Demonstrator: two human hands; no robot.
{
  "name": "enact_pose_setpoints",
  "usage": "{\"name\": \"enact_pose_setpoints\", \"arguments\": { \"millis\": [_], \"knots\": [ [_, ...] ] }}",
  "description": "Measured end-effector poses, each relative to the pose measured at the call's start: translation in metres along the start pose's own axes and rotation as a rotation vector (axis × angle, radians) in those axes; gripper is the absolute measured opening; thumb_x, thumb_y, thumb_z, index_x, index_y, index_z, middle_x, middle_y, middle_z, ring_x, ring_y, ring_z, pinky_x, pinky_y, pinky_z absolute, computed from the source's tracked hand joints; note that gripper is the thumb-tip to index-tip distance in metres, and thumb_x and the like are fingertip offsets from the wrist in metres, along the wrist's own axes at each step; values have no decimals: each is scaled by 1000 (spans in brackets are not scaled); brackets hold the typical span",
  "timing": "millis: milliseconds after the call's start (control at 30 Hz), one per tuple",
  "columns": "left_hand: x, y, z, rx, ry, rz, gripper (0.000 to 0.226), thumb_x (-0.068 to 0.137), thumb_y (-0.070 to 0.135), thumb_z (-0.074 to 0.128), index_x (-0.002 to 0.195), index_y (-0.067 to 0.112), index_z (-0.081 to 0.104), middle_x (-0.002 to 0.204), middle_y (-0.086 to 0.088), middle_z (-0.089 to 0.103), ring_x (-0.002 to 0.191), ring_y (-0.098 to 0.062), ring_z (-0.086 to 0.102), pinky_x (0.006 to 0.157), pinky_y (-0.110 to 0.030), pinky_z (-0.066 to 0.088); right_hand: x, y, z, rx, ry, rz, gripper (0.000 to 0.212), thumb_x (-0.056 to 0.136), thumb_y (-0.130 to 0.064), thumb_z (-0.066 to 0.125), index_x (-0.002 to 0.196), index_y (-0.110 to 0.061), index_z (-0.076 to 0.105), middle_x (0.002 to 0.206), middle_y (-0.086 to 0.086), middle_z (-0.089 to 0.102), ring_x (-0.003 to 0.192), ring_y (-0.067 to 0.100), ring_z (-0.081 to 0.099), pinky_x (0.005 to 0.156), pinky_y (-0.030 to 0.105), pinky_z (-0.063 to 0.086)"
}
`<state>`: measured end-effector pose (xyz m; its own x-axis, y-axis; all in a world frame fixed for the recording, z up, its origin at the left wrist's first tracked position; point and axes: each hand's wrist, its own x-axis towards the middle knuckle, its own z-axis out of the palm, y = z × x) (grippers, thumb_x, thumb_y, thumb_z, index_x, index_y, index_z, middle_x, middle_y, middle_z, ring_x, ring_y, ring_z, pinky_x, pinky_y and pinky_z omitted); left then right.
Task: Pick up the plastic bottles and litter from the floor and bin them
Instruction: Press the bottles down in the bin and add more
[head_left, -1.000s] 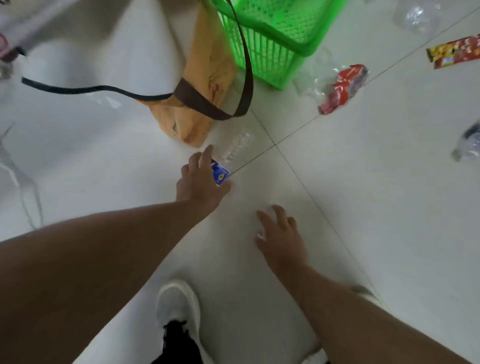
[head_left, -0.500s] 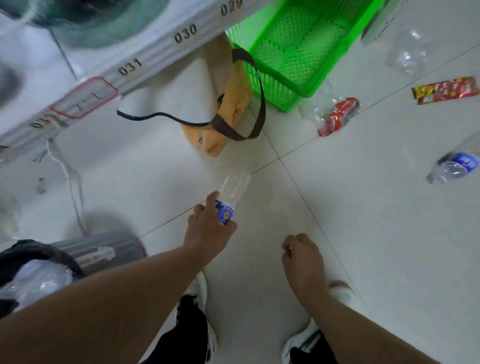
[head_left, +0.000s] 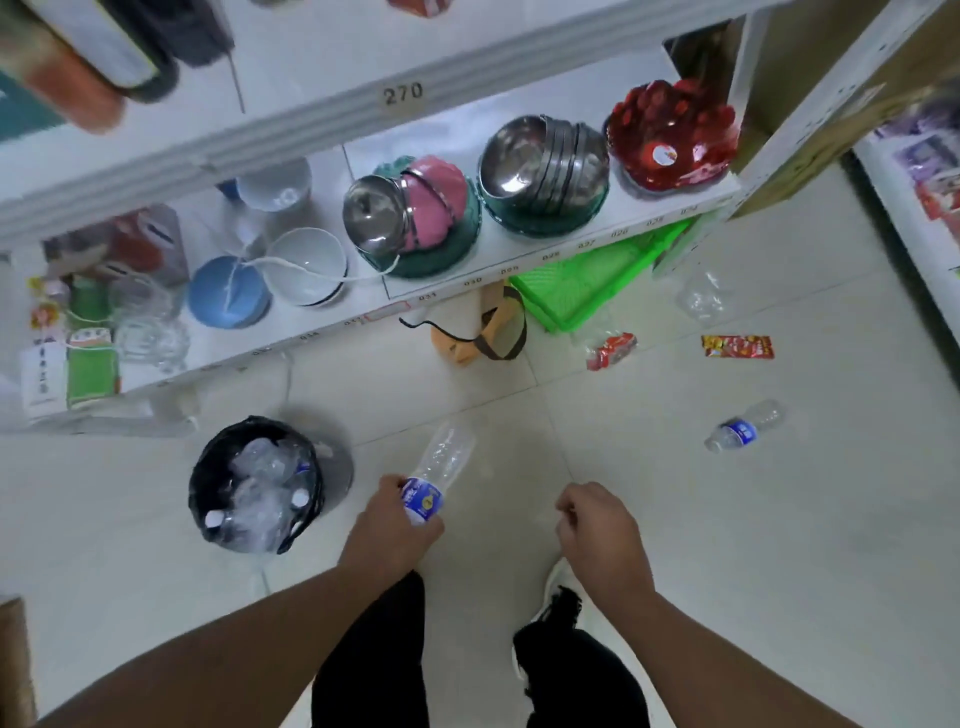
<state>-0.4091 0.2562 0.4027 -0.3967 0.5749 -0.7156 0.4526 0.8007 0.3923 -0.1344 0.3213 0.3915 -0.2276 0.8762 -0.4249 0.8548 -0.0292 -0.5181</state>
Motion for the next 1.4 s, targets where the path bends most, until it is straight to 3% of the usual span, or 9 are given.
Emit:
{"name": "enact_pose_setpoints", "arguments": {
  "millis": [167,300,533,700,800,867,1067,1233,1400],
  "knots": [
    [-83,3,-45,-126,94,-53,51,80,44,77,120,33,48,94,16,66,84,-2,64,76,-29,51,-47,-51,-54,-41,-69,-113,14,84,-6,70,90,-19,70,89,-2,62,83,22,63,77,38,54],
    [-133,-13,-70,-236,128,-124,47,81,40,76,117,28,49,93,9,68,81,-9,67,72,-31,54,-71,-95,-71,-111,-118,-202,14,86,-6,69,88,-20,70,87,-3,63,80,20,63,75,39,55],
    [-185,-97,-94,-291,209,-241,59,76,43,76,127,28,51,117,2,47,103,-22,61,95,-38,53,-105,-176,-37,-162,-188,-309,20,80,-7,73,81,-25,65,82,-8,60,77,17,62,72,38,54],
    [-187,-180,-121,-418,309,-257,65,66,51,82,124,36,56,108,9,64,93,-13,67,79,-34,57,-119,-220,6,-184,-242,-263,25,81,-5,69,77,-29,63,82,-9,60,74,11,61,69,33,52],
    [-192,-215,-151,-511,384,-268,57,72,41,90,113,33,52,97,12,67,81,-7,69,60,-21,48,-126,-246,31,-218,-270,-207,30,84,-3,67,79,-32,63,85,-11,61,76,7,61,64,24,45],
    [-189,-234,-172,-551,411,-292,54,71,42,91,106,30,52,93,9,67,73,-7,68,55,-21,45,-126,-271,51,-188,-276,-157,28,84,-3,67,77,-31,65,85,-12,64,78,4,61,62,19,42],
    [-178,-269,-226,-541,485,-377,58,67,46,96,102,20,56,92,2,67,74,-10,65,56,-26,43,-111,-345,87,-73,-350,-147,23,84,-6,69,79,-28,73,87,-10,72,82,10,68,75,33,58],
    [-142,-280,-242,-523,497,-467,62,66,40,95,108,19,55,99,-5,66,81,-20,66,63,-32,47,-61,-373,109,-90,-402,-165,19,85,-13,68,77,-31,70,85,-13,71,79,6,65,69,32,56],
    [-80,-281,-225,-565,537,-481,59,68,35,90,111,23,52,106,-8,64,84,-20,67,57,-26,44,2,-371,153,-106,-449,-85,10,86,-20,67,83,-27,73,87,-10,75,82,12,68,65,28,49]
  ]
}}
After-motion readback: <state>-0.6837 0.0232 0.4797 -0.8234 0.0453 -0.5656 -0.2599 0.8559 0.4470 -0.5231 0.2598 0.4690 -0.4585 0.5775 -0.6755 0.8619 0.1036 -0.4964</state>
